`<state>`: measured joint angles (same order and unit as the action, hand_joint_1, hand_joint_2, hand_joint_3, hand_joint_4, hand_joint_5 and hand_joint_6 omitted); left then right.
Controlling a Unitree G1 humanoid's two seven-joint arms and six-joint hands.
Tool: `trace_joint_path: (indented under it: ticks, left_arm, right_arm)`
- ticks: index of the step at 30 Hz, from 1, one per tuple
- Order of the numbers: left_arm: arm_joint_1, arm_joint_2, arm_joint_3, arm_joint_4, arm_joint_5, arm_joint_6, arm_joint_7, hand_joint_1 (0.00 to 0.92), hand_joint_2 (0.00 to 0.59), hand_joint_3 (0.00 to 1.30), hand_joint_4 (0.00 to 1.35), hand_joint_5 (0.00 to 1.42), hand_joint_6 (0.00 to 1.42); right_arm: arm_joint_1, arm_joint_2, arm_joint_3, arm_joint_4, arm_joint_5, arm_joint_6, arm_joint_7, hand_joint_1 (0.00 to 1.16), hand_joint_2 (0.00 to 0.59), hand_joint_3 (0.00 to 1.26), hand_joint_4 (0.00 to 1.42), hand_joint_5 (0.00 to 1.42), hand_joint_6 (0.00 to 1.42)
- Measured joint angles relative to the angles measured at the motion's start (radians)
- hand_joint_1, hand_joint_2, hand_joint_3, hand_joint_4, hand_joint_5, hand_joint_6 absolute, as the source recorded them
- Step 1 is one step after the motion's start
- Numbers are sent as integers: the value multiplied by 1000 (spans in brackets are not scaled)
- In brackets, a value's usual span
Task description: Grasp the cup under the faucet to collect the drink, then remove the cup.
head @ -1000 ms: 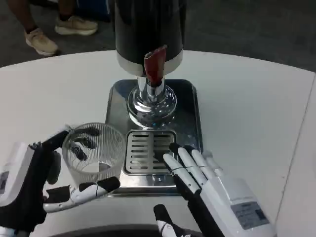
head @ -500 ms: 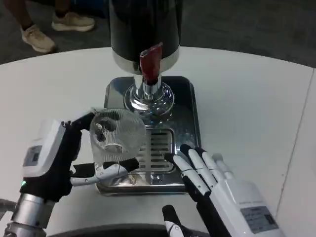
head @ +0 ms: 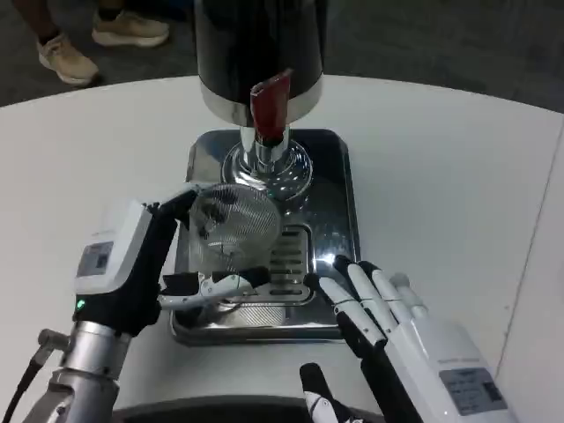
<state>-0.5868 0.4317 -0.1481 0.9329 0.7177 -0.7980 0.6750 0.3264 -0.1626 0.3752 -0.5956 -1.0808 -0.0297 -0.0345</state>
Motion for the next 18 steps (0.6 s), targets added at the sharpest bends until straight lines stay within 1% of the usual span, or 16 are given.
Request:
trace_joint_path:
  ticks: [3,6,7,11,18]
  left_arm:
    - [-37,-10,-30,41,2,7,33,613,97,958,1074,1275,1376]
    - [-71,-31,-51,77,1,16,57,613,96,958,1073,1275,1376]
    - [-85,-44,-57,92,-1,23,61,613,96,958,1072,1275,1376]
    - [-117,-68,-69,138,-6,35,70,613,96,958,1070,1283,1376]
    - [-159,-86,-92,192,-12,43,80,620,96,958,1070,1288,1376]
  right_arm:
    - [5,0,-1,0,1,0,0,382,516,126,18,3,16]
    - [9,4,0,0,3,1,0,383,516,129,20,5,17]
    - [8,8,1,0,3,2,0,384,516,132,22,11,25]
    - [8,17,1,0,2,9,0,393,524,134,32,33,32]
    - [8,18,-7,-1,3,18,1,401,525,146,51,50,55]
